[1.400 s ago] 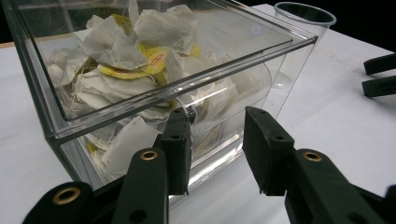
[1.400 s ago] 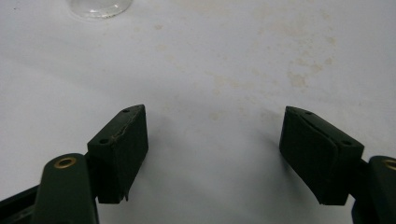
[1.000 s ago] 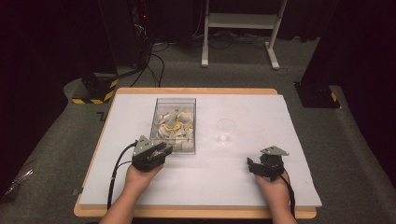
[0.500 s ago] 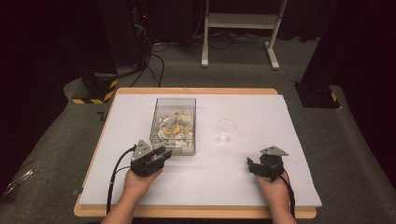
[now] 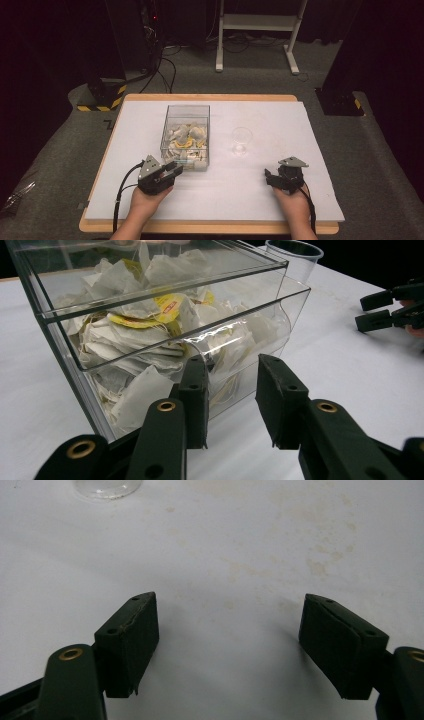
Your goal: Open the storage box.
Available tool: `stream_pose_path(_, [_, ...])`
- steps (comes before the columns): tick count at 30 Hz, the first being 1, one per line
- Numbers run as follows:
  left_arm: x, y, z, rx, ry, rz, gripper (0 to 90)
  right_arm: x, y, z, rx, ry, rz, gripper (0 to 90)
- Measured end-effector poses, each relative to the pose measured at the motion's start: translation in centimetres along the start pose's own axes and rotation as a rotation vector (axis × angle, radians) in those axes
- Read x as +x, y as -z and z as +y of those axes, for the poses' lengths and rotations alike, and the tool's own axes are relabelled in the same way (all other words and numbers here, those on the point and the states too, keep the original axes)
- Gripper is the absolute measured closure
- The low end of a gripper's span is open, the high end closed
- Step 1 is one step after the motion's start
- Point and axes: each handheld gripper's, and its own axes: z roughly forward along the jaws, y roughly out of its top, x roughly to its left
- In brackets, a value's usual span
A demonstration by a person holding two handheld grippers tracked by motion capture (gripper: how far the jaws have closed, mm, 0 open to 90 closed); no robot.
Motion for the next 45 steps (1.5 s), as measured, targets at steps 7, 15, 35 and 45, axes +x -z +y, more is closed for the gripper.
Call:
stream_pose_path(7, [-0.4,0.6,-0.5,-0.011,0.009,-0.009,67.1,0.0,0.0,0.0,-0.001,0.002,0.0,24.1])
stream_pose_path(15, [-1.0,1.3,-0.9,-0.016,0.011,-0.013,66.8,0.0,0.0,0.0,-0.001,0.001,0.0,24.2])
stream_pose_path(35, [-1.6,3.5,-2.4,-0.015,0.018,0.022,63.7,0.0,0.0,0.0,0.001,-0.003,0.003,24.2])
stream_pose_path(45, [-1.8,5.3,-1.3,-0.026,-0.019,0.058,64.7,0.0,0.0,0.0,0.0,0.0,0.001,24.3])
